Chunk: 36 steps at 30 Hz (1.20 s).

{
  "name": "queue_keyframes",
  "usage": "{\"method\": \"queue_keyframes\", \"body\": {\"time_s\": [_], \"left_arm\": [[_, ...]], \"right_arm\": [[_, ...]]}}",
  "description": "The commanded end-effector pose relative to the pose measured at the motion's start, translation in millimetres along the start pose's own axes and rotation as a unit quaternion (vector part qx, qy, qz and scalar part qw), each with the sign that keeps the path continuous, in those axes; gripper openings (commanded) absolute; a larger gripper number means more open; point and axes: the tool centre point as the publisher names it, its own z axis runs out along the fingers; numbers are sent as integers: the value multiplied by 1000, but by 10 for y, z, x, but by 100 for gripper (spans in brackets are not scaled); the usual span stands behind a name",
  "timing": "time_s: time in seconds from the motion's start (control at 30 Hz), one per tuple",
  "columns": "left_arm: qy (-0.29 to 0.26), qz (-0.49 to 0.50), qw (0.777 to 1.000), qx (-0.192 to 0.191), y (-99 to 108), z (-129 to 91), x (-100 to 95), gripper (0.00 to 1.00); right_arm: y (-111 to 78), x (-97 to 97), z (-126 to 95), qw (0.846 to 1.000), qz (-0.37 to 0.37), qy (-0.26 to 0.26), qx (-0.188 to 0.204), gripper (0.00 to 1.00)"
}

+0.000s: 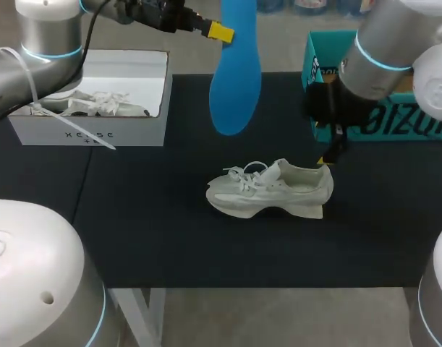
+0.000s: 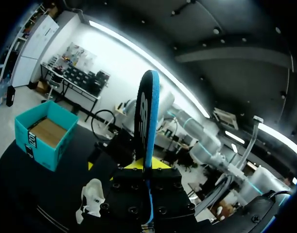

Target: Take the shoe out of the shoebox, open the shoe tongue, remove and reinsert the insole, then place the shoe into the shoebox

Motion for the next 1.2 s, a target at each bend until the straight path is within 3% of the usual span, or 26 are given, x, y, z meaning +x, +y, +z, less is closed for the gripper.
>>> {"method": "queue_keyframes", "body": {"time_s": [0.03,0.43,1.07,1.1,1.13,1.17,1.2], "left_arm": [[-1,0,1000,0,-1,2,1,0],[-1,0,1000,0,-1,2,1,0],[-1,0,1000,0,-1,2,1,0],[-1,0,1000,0,-1,2,1,0],[-1,0,1000,0,-1,2,1,0],[-1,0,1000,0,-1,2,1,0],[-1,0,1000,0,-1,2,1,0]], "right_arm": [[92,-21,248,1000,4,-1,0,100],[37,-30,675,999,31,18,-21,100],[14,-30,1248,998,16,53,-7,100],[15,-28,1263,998,14,54,-6,96],[13,-26,1274,998,14,55,-6,38],[11,-22,1284,998,14,58,-5,0],[8,-17,1291,998,11,59,-6,0]]}}
